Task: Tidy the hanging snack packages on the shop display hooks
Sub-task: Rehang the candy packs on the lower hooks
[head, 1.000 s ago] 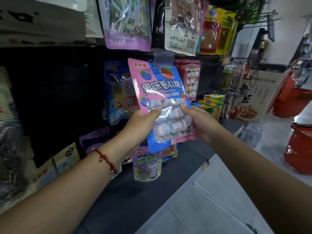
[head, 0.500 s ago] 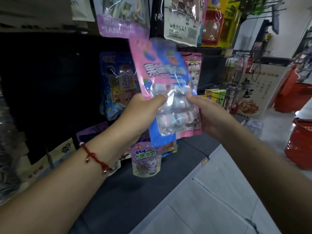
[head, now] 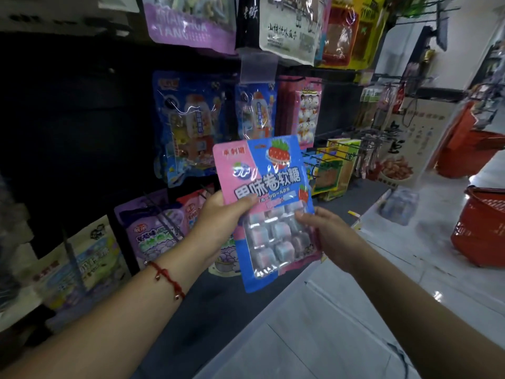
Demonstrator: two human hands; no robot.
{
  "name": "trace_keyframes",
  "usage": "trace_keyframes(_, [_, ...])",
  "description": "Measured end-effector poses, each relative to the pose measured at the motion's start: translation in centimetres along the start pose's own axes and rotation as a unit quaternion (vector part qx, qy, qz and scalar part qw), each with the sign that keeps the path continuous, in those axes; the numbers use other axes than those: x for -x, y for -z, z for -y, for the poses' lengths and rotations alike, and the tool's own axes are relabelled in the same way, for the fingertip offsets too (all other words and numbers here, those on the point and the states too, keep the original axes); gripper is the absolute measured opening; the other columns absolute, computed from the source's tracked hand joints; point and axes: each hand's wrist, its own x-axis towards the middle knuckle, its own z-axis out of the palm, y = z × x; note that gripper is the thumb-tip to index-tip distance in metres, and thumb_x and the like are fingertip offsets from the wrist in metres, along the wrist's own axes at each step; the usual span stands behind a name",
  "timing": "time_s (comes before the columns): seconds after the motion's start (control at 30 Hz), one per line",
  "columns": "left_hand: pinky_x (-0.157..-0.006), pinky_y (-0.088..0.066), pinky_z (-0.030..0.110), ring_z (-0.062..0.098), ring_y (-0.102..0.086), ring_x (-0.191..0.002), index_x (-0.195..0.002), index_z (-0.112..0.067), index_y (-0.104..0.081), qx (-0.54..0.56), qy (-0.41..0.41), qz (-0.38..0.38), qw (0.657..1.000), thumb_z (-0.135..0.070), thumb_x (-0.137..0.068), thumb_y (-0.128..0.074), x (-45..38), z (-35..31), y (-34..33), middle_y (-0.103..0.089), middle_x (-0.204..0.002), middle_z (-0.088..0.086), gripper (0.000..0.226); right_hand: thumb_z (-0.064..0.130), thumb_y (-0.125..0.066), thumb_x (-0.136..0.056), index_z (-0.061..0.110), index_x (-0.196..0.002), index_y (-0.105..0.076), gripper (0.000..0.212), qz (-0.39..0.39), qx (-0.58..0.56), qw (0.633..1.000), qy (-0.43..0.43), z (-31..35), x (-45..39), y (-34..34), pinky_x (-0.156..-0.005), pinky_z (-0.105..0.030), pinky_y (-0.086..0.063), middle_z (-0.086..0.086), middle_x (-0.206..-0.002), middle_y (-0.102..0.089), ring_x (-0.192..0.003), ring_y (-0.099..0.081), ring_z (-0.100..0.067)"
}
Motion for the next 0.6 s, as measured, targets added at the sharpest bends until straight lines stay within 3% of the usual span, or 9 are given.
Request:
trace_keyframes(0.07, [-0.06, -0.055, 0.026, 0.012, -0.07, -0.067, -0.098, -0.019, -0.072, 0.01, 0.003, -0.018, 1.0, -0.018, -0.093, -0.069, 0.0, 1.4, -0.1, -0.077, -0.089, 0.0, 0.006, 0.025, -0.074, -0.08, 0.002, -0.119, -0.061, 0.047, 0.008, 0.022, 0.999, -0.022, -2.2, 0.3, 0.9, -0.083, -0.056, -0.058, -0.023, -0.113, -0.071, -0.095, -0.07, -0.041])
trace_keyframes(0.13, [-0.067, -0.058, 0.032, 0.017, -0.073, -0.073, -0.097, -0.018, -0.072, 0.023, 0.021, -0.03, 0.999, -0.018, -0.092, -0.07, 0.2, 2.6, -0.5, -0.078, -0.091, 0.003, 0.006, 0.022, -0.07, -0.086, 0.003, -0.118, -0.064, 0.038, 0.008, 0.04, 0.998, -0.051, -4.5, 0.7, 1.8, -0.084, -0.052, -0.058, -0.022, -0.113, -0.072, -0.097, -0.071, -0.041])
trace_keyframes(0.27, [-0.071, -0.055, 0.03, 0.018, -0.07, -0.078, -0.093, -0.016, -0.073, 0.009, 0.043, -0.05, 0.998, -0.011, -0.089, -0.072, 0.0, 5.4, -1.1, -0.076, -0.087, 0.003, 0.006, 0.029, -0.072, -0.084, 0.003, -0.119, -0.064, 0.044, 0.02, 0.082, 0.991, -0.104, -8.5, 1.8, 3.2, -0.095, -0.059, -0.052, -0.019, -0.113, -0.072, -0.104, -0.069, -0.042])
trace_keyframes(0.33, [-0.074, -0.054, 0.03, 0.014, -0.07, -0.08, -0.091, -0.018, -0.073, -0.084, 0.021, -0.054, 0.995, -0.014, -0.087, -0.074, -0.4, 6.9, -1.3, -0.075, -0.087, 0.0, 0.005, 0.034, -0.073, -0.083, 0.004, -0.118, -0.064, 0.047, 0.023, 0.098, 0.988, -0.12, -9.5, 2.1, 3.5, -0.083, -0.045, -0.061, -0.013, -0.107, -0.075, -0.095, -0.073, -0.032])
trace_keyframes(0.4, [-0.071, -0.05, 0.025, 0.003, -0.064, -0.073, -0.086, -0.018, -0.072, -0.199, -0.017, -0.035, 0.979, -0.019, -0.088, -0.073, -0.6, 7.8, -1.5, -0.071, -0.081, -0.006, 0.002, 0.029, -0.067, -0.09, 0.007, -0.114, -0.066, 0.032, 0.026, 0.102, 0.985, -0.135, -10.0, 2.1, 3.6, -0.067, -0.029, -0.06, -0.006, -0.098, -0.078, -0.084, -0.076, -0.022])
trace_keyframes(0.47, [-0.074, -0.051, 0.029, 0.004, -0.063, -0.074, -0.096, -0.016, -0.074, -0.271, -0.042, -0.012, 0.962, -0.025, -0.091, -0.071, -0.8, 7.9, -1.8, -0.068, -0.083, -0.009, 0.01, 0.027, -0.063, -0.093, 0.011, -0.111, -0.067, 0.025, 0.031, 0.104, 0.983, -0.147, -10.1, 1.8, 3.7, -0.064, -0.025, -0.058, -0.002, -0.096, -0.078, -0.081, -0.076, -0.019])
trace_keyframes(0.53, [-0.081, -0.052, 0.033, 0.001, -0.059, -0.074, -0.113, -0.015, -0.074, -0.305, -0.049, 0.0, 0.951, -0.028, -0.094, -0.067, -1.3, 7.7, -2.2, -0.062, -0.084, -0.013, 0.024, 0.033, -0.064, -0.091, 0.013, -0.111, -0.067, 0.028, 0.036, 0.107, 0.982, -0.15, -10.0, 1.3, 3.6, -0.064, -0.024, -0.058, -0.001, -0.098, -0.078, -0.082, -0.076, -0.017])
trace_keyframes(0.6, [-0.079, -0.054, 0.034, 0.004, -0.061, -0.077, -0.117, -0.017, -0.072, -0.316, -0.047, -0.001, 0.948, -0.031, -0.096, -0.064, -2.2, 7.8, -2.6, -0.065, -0.088, -0.012, 0.027, 0.036, -0.065, -0.088, 0.014, -0.111, -0.068, 0.032, 0.031, 0.107, 0.982, -0.15, -10.1, 0.5, 3.5, -0.064, -0.022, -0.057, 0.001, -0.099, -0.078, -0.082, -0.075, -0.015])
